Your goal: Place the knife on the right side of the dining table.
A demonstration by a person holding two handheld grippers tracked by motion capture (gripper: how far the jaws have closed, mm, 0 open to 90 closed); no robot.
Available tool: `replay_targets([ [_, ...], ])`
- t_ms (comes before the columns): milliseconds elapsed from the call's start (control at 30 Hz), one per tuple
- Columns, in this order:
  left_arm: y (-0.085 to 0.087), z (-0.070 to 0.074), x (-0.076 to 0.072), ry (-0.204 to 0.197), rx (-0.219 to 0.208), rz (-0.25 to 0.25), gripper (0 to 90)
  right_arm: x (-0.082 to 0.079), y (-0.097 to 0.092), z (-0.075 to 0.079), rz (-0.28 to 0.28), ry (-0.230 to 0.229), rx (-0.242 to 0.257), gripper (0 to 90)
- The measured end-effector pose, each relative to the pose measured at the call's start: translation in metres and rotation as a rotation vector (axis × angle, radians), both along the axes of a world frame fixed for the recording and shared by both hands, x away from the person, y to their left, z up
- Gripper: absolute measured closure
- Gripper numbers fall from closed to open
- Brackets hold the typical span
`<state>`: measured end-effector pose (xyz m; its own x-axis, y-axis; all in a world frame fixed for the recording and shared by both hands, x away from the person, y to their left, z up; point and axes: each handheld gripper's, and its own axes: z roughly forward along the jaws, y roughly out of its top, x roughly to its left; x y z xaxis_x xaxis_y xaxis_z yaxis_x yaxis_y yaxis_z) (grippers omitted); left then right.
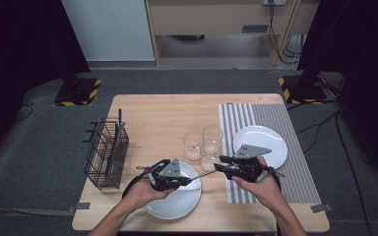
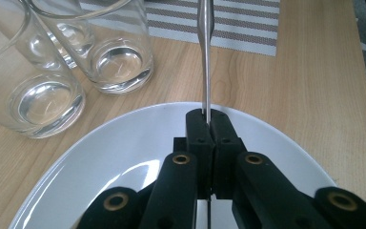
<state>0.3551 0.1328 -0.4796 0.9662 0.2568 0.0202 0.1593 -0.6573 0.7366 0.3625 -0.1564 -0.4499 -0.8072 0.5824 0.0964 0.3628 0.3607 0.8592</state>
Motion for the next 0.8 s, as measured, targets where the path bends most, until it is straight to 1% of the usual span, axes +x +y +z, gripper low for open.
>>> replay_targets([
  [800,0.0021,-0.0007,-0.0007,0.000,0.004,0.003,88.9,-0.0014,0.0000,-0.0091,0.004,0.017,0.001,60.3],
])
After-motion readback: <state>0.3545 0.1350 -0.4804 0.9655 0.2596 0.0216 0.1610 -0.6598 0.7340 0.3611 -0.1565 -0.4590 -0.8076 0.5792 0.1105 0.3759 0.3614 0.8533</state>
